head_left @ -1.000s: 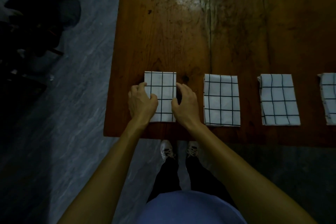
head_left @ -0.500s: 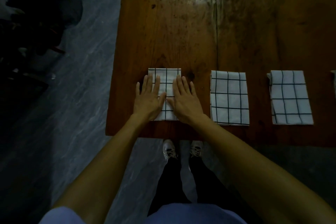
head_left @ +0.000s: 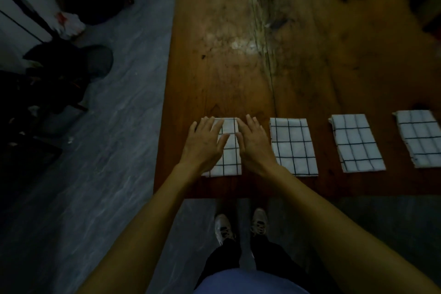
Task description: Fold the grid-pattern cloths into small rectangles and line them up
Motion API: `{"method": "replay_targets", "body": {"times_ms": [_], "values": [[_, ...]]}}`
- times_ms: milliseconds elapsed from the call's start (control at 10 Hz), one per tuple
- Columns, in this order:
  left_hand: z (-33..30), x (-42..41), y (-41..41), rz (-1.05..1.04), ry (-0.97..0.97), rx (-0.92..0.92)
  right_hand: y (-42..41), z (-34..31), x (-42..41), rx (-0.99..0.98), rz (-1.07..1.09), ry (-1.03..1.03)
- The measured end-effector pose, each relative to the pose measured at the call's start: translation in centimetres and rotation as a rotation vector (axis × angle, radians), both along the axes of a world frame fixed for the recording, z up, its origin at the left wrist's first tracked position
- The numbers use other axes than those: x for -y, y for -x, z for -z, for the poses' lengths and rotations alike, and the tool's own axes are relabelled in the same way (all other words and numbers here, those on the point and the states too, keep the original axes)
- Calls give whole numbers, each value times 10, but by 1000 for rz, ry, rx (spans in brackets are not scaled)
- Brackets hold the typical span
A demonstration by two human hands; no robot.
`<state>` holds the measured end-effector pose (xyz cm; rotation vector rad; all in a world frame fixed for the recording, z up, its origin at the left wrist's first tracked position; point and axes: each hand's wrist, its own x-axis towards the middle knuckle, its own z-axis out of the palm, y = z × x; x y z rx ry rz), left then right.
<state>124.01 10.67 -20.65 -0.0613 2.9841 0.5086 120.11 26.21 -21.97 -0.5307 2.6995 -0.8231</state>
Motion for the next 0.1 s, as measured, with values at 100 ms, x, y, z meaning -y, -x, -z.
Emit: {"method": "replay_targets", "body": {"times_ms": [100], "values": [[-26,0,-4,16,-40,-17,-1,-28,-6,-35,78,48]]}}
